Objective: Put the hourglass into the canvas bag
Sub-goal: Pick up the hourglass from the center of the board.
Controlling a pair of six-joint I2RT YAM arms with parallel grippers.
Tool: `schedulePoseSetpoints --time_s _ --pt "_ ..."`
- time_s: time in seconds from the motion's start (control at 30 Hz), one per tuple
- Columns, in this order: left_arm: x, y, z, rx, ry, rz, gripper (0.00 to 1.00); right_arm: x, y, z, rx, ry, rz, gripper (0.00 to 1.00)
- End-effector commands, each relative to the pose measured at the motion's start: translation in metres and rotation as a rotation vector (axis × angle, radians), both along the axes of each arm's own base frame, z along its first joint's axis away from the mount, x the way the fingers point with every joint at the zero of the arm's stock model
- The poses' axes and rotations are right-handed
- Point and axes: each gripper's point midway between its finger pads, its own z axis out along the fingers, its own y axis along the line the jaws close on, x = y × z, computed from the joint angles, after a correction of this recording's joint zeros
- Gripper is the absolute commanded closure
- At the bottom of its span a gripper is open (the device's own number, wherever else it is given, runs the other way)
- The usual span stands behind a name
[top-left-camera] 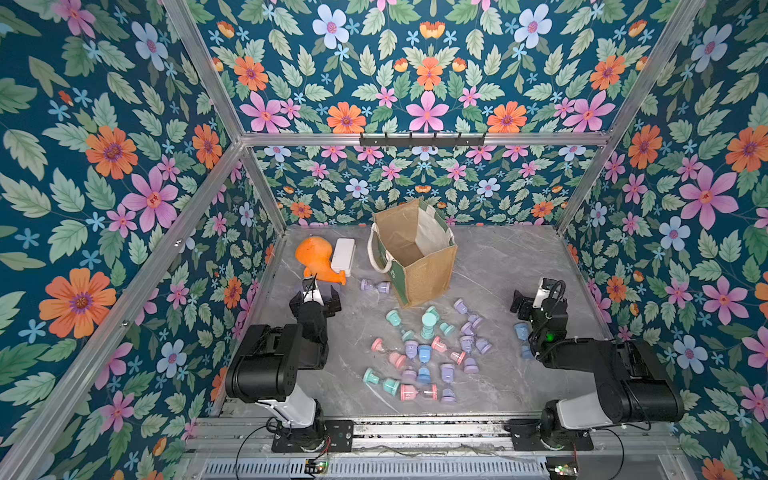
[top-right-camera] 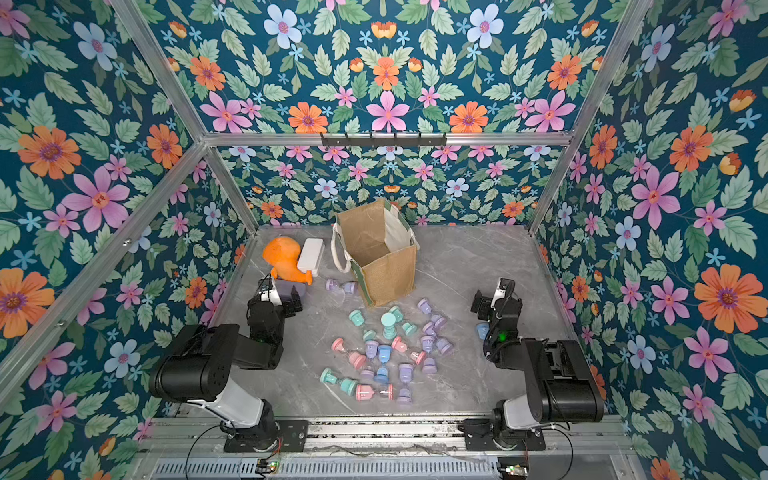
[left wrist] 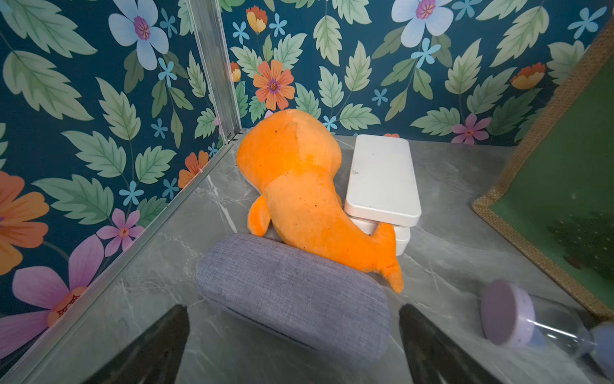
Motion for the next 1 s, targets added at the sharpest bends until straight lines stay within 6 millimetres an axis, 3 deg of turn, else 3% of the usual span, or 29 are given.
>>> schedulePoseSetpoints --time_s 0.0,0.8,0.97 --pt "0.001 -0.001 0.003 0.002 -0.01 -0.005 0.0 0.003 0.001 0.007 -0.009 -0.027 0.008 0.01" --pt "0.0 0.0 0.006 0.003 -0.023 0.003 0.0 0.003 0.001 0.007 -0.009 -0.027 0.01 0.01" --pt "0.0 0.0 0.015 0.004 -0.01 0.002 0.0 0.0 0.003 0.017 -0.01 -0.031 0.021 0.01"
